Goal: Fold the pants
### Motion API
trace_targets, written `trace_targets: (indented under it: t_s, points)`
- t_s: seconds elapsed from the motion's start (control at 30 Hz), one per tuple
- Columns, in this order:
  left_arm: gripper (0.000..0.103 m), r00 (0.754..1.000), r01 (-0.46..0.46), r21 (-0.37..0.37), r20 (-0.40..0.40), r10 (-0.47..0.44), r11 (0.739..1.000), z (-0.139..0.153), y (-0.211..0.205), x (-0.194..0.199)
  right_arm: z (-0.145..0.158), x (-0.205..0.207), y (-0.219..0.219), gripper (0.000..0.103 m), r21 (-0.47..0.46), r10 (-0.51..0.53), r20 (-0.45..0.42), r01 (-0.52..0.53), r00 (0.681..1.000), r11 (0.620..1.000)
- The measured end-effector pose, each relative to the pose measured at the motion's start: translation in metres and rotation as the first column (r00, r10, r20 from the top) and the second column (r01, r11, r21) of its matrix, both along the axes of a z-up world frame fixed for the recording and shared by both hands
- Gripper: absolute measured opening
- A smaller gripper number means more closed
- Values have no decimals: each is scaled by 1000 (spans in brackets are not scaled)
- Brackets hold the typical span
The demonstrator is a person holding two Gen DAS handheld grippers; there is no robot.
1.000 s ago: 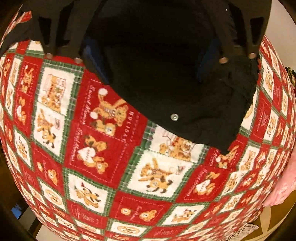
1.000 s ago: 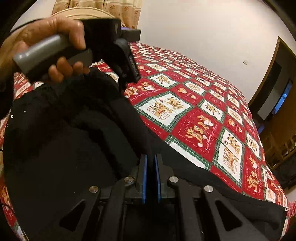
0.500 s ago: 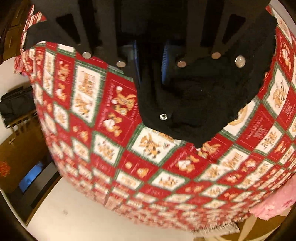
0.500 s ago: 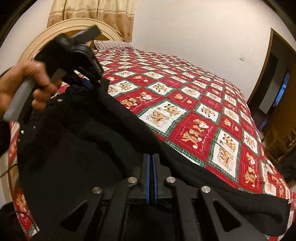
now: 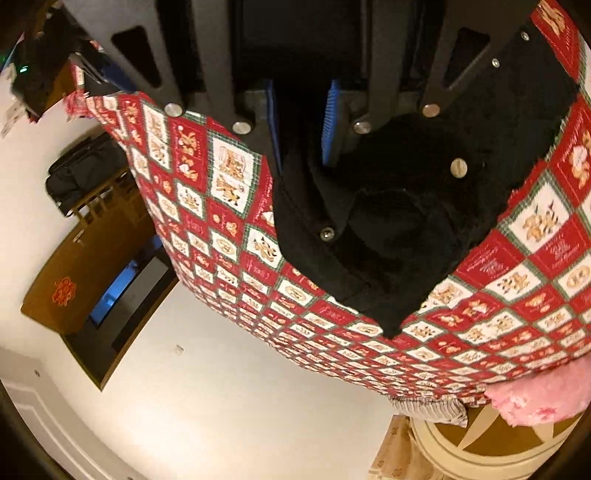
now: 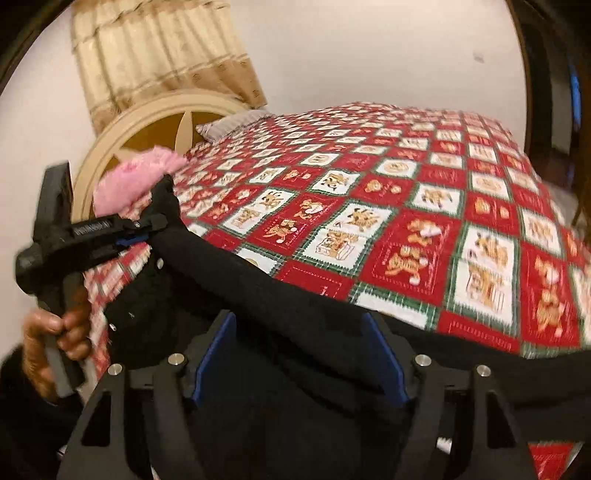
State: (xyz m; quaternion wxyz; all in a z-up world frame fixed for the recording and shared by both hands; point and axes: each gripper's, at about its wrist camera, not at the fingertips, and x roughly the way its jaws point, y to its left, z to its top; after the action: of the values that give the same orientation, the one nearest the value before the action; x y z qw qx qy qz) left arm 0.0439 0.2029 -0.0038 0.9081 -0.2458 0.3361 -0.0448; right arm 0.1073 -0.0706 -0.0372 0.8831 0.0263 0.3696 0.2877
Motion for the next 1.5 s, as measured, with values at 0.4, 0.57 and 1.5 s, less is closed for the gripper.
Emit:
trace_targets:
  t_s: [0.4, 0.57, 1.5]
  points:
    - [15, 999, -20, 107, -31, 23, 994, 1, 4, -2, -12, -5, 15, 4, -224, -9, 29, 15, 1000, 974]
    - [58, 992, 36, 158, -122, -17, 987, 7, 6, 7, 13, -51, 27, 4, -302, 79, 163, -27, 983, 953]
    - [10, 908, 155, 233, -416, -46, 960, -44, -16, 99, -38, -97, 35, 4, -258, 144, 80, -119, 986, 959]
